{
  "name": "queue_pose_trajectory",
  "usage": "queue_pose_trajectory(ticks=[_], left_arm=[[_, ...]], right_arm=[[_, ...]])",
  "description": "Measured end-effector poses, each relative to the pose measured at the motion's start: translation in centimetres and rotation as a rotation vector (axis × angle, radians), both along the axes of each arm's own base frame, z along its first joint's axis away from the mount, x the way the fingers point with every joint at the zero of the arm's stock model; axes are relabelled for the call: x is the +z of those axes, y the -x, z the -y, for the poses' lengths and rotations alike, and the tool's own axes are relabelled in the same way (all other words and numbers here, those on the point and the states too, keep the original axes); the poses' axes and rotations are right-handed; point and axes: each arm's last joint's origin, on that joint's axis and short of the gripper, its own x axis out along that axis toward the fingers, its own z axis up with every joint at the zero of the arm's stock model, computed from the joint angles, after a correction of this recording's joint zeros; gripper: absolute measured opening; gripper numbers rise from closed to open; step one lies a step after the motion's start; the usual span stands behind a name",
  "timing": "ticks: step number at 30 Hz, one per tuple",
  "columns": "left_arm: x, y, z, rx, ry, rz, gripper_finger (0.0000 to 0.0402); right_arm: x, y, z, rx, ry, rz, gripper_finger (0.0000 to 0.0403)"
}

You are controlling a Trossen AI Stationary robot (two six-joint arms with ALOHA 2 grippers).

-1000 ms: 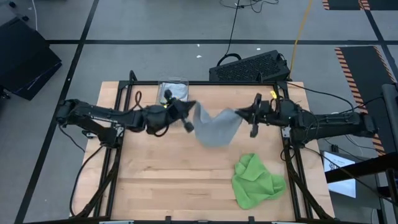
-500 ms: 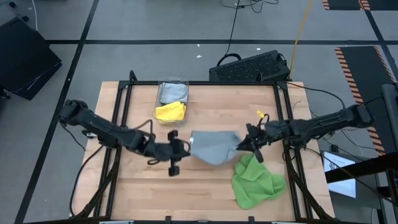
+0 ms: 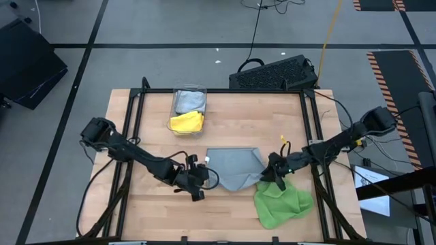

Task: Fold microfiber towels
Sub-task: Fold the gray towel on the table

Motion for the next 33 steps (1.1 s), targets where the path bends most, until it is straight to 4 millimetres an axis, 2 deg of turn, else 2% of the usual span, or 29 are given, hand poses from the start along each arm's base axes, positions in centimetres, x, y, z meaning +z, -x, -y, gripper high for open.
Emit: queue_pose_trajectory(ticks=[3, 6, 11, 16, 19, 22, 26, 33], left_arm=[[-0.6, -0.2, 0.0, 0.002, -0.001, -0.016, 0.0005], [-0.7, -0.3, -0.2, 0.006, 0.003, -0.022, 0.0009], [-0.6, -0.3, -0.2, 0.003, 0.003, -0.015, 0.0004], [-0.6, -0.3, -0.2, 0.008, -0.002, -0.012, 0.0008], [-0.6, -0.3, -0.2, 0.01, -0.004, -0.01, 0.0004], [-0.6, -0.3, -0.2, 0.015, -0.011, -0.006, 0.0009], [-0.6, -0.3, -0.2, 0.009, -0.027, -0.005, 0.0005], [-0.6, -0.4, -0.3, 0.011, -0.045, -0.001, 0.0008]], right_arm=[[0.3, 0.1, -1.1, 0.021, -0.023, -0.007, 0.0132], [0.5, 0.4, -2.2, 0.04, 0.052, -0.053, 0.0155], [1.4, 0.8, -4.2, 0.126, 0.308, -0.127, 0.0161], [3.1, 0.7, -5.0, 0.078, 0.41, -0.189, 0.0162], [4.1, 0.5, -6.3, 0.117, 0.458, -0.113, 0.0162], [3.9, 0.2, -8.2, 0.203, 0.55, 0.006, 0.0162], [2.8, -1.0, -10.6, 0.262, 0.606, 0.015, 0.0162], [2.1, -4.8, -14.4, 0.233, 0.705, -0.071, 0.0163]])
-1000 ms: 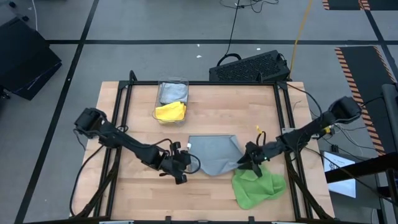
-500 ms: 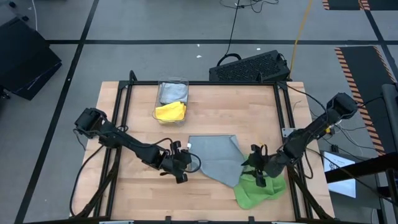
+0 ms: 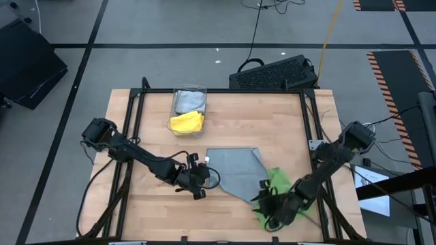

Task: Fold microfiber towels
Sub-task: Fold the gray towel on the table

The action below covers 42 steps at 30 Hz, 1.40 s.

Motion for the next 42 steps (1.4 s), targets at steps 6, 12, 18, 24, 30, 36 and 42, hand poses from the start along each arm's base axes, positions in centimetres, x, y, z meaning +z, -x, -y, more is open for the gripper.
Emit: queue_pose_trajectory(ticks=[6, 12, 18, 24, 30, 36, 42], left_arm=[[0.1, -0.1, 0.0, 0.01, -0.016, 0.018, 0.0008], [0.2, -0.2, 0.0, -0.005, -0.027, 0.027, 0.0004], [0.2, -0.2, 0.0, 0.007, -0.035, 0.033, 0.0007], [0.2, -0.2, -0.1, 0.028, -0.03, 0.04, 0.0008], [0.2, -0.2, -0.1, 0.06, -0.036, 0.053, 0.0006], [0.2, -0.2, -0.2, 0.065, -0.043, 0.055, 0.0004], [0.2, -0.2, -0.2, 0.075, -0.059, 0.058, 0.0009]], right_arm=[[-1.2, -1.7, -2.4, -0.088, 0.078, -0.036, 0.0163], [-3.0, -2.1, -3.8, -0.191, 0.246, -0.059, 0.0163], [-4.1, -1.8, -3.9, -0.193, 0.359, -0.134, 0.0162], [-3.5, -0.1, -2.5, -0.308, 0.458, -0.184, 0.0162], [-1.7, 1.0, -1.5, -0.363, 0.482, -0.204, 0.0139], [0.1, 1.3, -1.2, -0.339, 0.457, -0.197, 0.0076], [2.0, 1.8, -0.8, -0.279, 0.378, -0.284, 0.0024]])
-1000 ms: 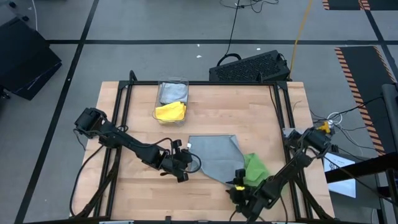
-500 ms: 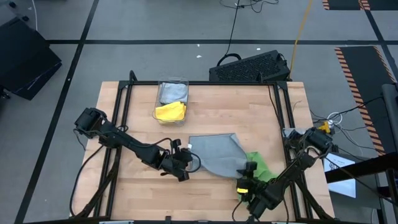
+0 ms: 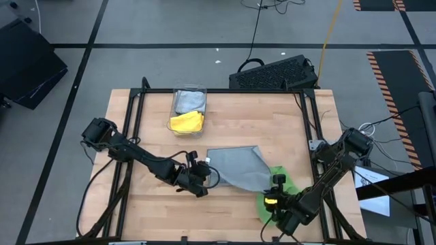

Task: Fold microfiber towels
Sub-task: Fold the gray towel on the table

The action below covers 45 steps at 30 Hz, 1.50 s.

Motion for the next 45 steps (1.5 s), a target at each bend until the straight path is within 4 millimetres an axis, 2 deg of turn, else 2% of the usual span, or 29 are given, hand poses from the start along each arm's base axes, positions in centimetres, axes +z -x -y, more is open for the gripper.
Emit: queue_pose_trajectory(ticks=[9, 13, 16, 19, 23, 26, 29, 34, 38, 45], left_arm=[[0.0, -0.1, -0.1, 0.006, 0.006, 0.006, 0.0009], [0.1, -0.1, -0.1, 0.006, 0.007, 0.009, 0.0004], [0.0, -0.1, -0.1, 0.006, 0.006, 0.007, 0.0008], [0.0, -0.1, -0.1, 0.006, 0.004, 0.003, 0.0008], [0.0, -0.1, -0.1, 0.006, 0.006, 0.006, 0.0005], [0.0, -0.1, -0.2, 0.008, 0.006, 0.007, 0.0009], [0.0, -0.2, -0.3, 0.013, 0.007, 0.007, 0.0004], [0.0, -0.3, -0.6, 0.021, 0.007, 0.007, 0.0009], [0.1, -0.4, -0.9, 0.031, 0.008, 0.009, 0.0004], [0.1, -0.6, -1.2, 0.038, 0.005, 0.009, 0.0006]], right_arm=[[2.6, -0.3, 1.4, 0.123, -0.262, -0.176, 0.0015], [2.6, -0.6, 2.8, 0.121, -0.371, -0.137, 0.0018], [1.8, -0.1, 4.1, 0.101, -0.404, -0.17, 0.0043], [0.9, 0.9, 4.8, 0.067, -0.375, -0.217, 0.0087], [0.8, 2.0, 5.1, -0.034, -0.366, -0.254, 0.0147], [1.0, 2.7, 4.6, -0.045, -0.368, -0.239, 0.0172], [1.1, 3.3, 3.4, -0.01, -0.372, -0.154, 0.0179], [1.3, 4.1, 0.3, 0.17, -0.334, 0.062, 0.018], [-0.4, 4.0, -1.6, 0.29, -0.237, 0.128, 0.018], [-3.5, 3.4, -1.9, 0.384, 0.044, 0.104, 0.0171]])
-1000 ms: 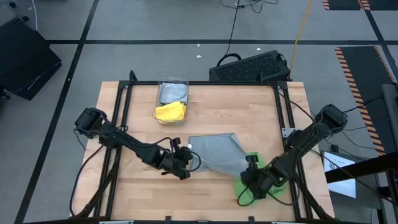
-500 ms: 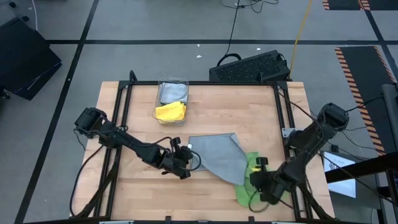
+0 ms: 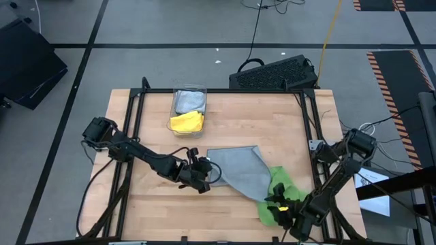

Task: Fold microfiber towels
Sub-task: Fold the gray towel on the table

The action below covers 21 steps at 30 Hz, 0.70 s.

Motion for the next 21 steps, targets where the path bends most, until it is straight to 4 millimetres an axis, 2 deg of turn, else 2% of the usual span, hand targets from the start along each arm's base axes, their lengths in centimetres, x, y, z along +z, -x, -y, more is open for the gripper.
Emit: queue_pose_trajectory(ticks=[10, 21], left_arm=[[0.0, 0.0, -0.1, 0.0, -0.002, -0.001, 0.0004], [0.0, 0.0, -0.1, 0.005, 0.002, 0.001, 0.0008]], right_arm=[[-0.7, 0.3, 1.0, 0.062, 0.249, -0.039, 0.0151], [-0.6, -0.9, 0.8, 0.11, 0.242, -0.017, 0.0117]])
